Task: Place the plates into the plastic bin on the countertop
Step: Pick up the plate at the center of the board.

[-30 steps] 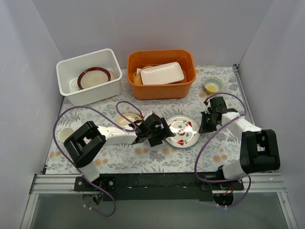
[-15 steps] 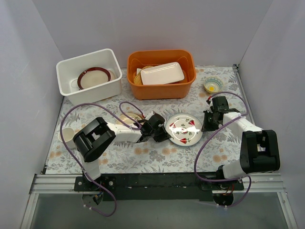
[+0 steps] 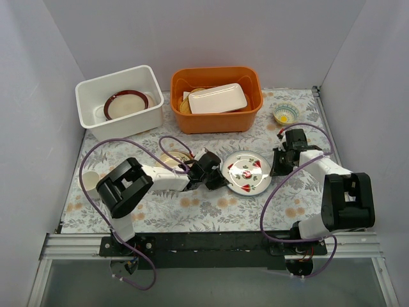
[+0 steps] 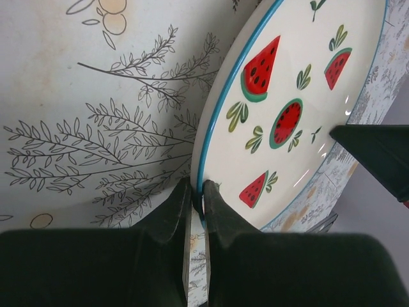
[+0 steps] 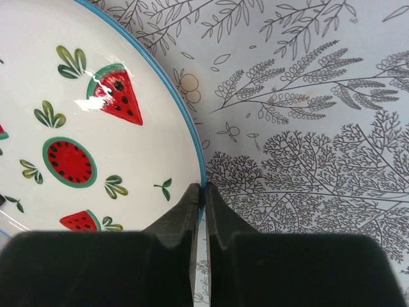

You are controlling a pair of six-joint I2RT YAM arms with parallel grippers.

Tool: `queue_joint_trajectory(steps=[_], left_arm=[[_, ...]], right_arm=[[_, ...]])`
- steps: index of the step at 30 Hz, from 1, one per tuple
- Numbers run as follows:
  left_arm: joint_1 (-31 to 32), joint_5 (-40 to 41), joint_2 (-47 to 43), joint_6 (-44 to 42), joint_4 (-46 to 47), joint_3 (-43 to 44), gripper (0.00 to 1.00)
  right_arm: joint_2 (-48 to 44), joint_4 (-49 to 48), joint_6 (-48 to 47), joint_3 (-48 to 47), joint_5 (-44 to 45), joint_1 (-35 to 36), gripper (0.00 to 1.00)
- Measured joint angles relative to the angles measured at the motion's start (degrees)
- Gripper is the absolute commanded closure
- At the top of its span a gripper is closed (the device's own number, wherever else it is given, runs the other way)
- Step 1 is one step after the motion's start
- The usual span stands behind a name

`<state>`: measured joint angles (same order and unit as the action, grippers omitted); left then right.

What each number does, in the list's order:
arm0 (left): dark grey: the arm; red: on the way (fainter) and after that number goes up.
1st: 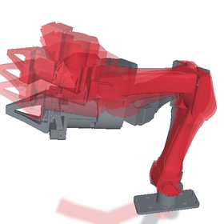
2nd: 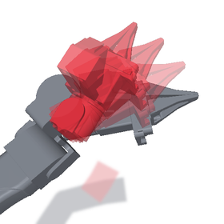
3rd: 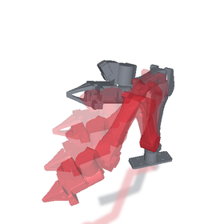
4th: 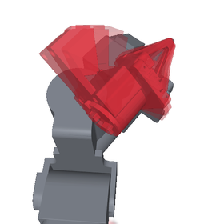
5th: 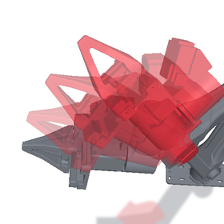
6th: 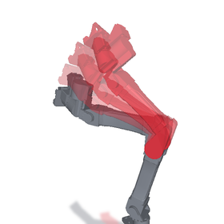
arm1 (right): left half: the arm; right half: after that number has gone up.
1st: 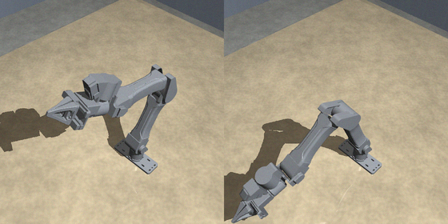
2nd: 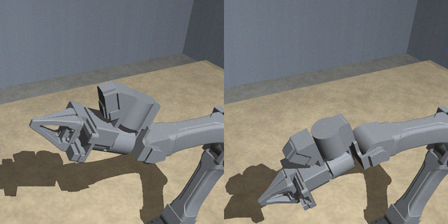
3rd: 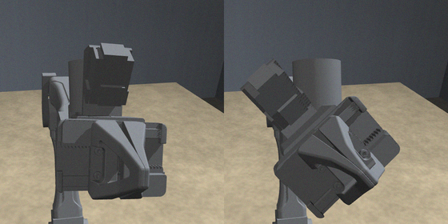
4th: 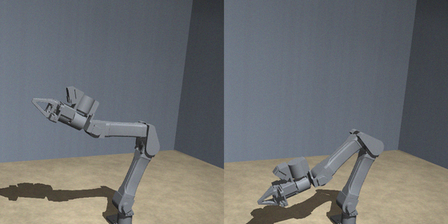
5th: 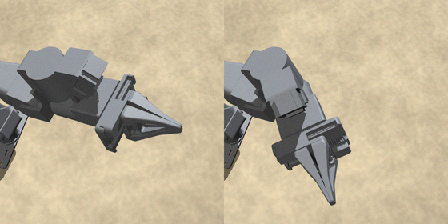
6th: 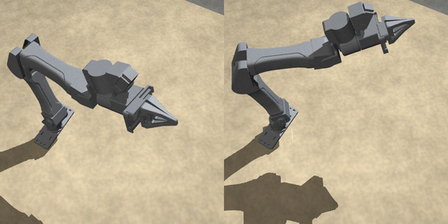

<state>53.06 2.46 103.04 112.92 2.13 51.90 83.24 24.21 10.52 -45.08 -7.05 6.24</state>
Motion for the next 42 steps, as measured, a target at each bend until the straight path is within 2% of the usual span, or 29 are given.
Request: queue_joint_trajectory(steps=[6, 15, 17, 18, 20, 21, 31, 34, 38, 42], left_arm=[[0.07, 0.46, -2.84, -1.29, -1.77, -0.59, 1.00], [1.70, 1.73, -6.51, -3.21, -5.49, -1.66, 1.00], [2.23, 2.21, -6.75, -3.21, -5.99, -1.66, 1.00], [2.47, 2.38, -6.88, -3.21, -6.12, -1.70, 1.00], [3.04, 3.21, -7.28, -3.23, -6.49, -2.10, 1.00], [3.19, 3.50, -7.50, -3.10, -6.54, -2.69, 1.00], [4.46, 5.84, -8.96, -1.84, 3.69, -10.40, 0.99], [4.92, 6.73, -8.96, -1.99, 5.05, -11.06, 0.90], [5.46, 7.21, -8.70, -3.21, 5.66, -11.17, 0.73], [6.82, 7.34, -7.58, -3.76, 7.78, -11.28, 0.74]], right_arm=[[1.60, -1.05, 0.22, 0.46, -3.69, -0.48, 0.70], [2.32, -2.56, 1.25, 2.05, -8.31, -0.26, 0.68], [2.32, -2.97, 1.31, 2.19, -8.57, -0.26, 0.74], [2.32, -3.19, 1.38, 2.27, -8.63, -0.28, 0.87], [2.32, -3.91, 1.66, 2.64, -9.05, -0.48, 0.97], [2.21, -4.63, 2.19, 2.86, -9.51, -0.92, 0.99], [1.62, -8.04, 3.06, 4.46, -12.20, -1.16, 0.99], [1.62, -8.20, 3.04, 4.50, -12.37, -1.16, 0.99], [1.64, -9.01, 3.02, 4.76, -12.70, -1.31, 0.99], [2.21, -11.23, 2.67, 4.79, -12.96, -1.29, 0.99]])
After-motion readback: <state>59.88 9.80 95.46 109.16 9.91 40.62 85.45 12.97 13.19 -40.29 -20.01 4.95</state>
